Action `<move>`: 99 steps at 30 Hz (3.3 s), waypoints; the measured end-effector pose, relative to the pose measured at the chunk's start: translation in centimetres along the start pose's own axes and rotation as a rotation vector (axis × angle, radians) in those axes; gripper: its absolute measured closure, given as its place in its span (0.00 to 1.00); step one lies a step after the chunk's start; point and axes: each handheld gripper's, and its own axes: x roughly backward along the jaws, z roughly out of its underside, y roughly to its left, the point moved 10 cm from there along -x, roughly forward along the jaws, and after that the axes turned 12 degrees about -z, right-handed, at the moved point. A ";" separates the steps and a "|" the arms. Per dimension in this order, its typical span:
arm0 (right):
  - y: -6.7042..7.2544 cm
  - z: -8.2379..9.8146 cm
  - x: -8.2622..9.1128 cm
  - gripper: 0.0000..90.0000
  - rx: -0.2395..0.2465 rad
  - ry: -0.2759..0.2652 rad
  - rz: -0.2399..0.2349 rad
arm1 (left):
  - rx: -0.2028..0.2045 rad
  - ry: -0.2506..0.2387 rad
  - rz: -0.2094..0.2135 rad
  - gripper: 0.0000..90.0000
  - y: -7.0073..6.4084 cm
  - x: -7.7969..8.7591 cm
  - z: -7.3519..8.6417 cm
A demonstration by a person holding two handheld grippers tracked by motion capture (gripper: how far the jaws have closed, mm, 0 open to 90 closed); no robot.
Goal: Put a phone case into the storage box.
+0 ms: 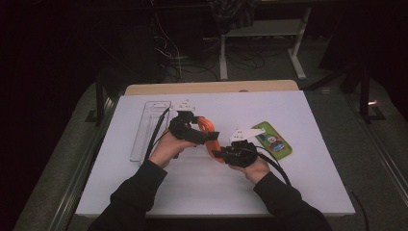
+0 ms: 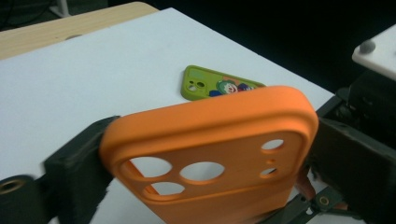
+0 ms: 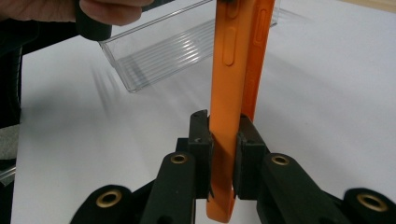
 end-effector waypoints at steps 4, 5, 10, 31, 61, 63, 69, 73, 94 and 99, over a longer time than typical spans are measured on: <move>0.1 0.1 -0.1 0.87 0.001 0.007 0.004 | -0.005 -0.017 -0.002 0.13 0.1 0.2 -0.2; 0.1 0.1 -0.1 0.87 0.002 0.007 0.003 | -0.006 -0.015 -0.002 0.14 0.1 0.2 -0.2; 0.1 0.2 -0.2 0.87 0.004 0.017 0.008 | -0.006 -0.021 -0.004 0.15 0.0 0.2 -0.2; -1.0 1.1 2.4 0.49 -0.013 0.044 0.059 | -0.056 -0.016 -0.053 0.18 1.5 1.6 -2.2; -2.5 8.1 9.4 0.00 -0.073 0.088 0.180 | -0.051 -0.058 -0.317 0.18 12.1 8.8 -8.6; -2.6 8.4 9.6 0.00 -0.075 0.094 0.185 | -0.052 -0.058 -0.338 0.18 12.8 9.2 -8.9; -2.6 8.5 9.7 0.00 -0.076 0.091 0.182 | -0.058 -0.046 -0.424 0.18 15.3 9.6 -9.3; -2.5 8.5 9.6 0.00 -0.073 0.095 0.178 | -0.044 -0.029 -0.482 0.18 17.1 9.4 -9.0; -2.3 8.4 9.7 0.00 -0.075 0.085 0.168 | 0.049 0.085 -0.697 0.17 23.3 5.3 -5.1; -2.3 8.3 9.8 0.00 -0.072 0.084 0.166 | 0.059 0.109 -0.716 0.17 24.0 4.9 -3.9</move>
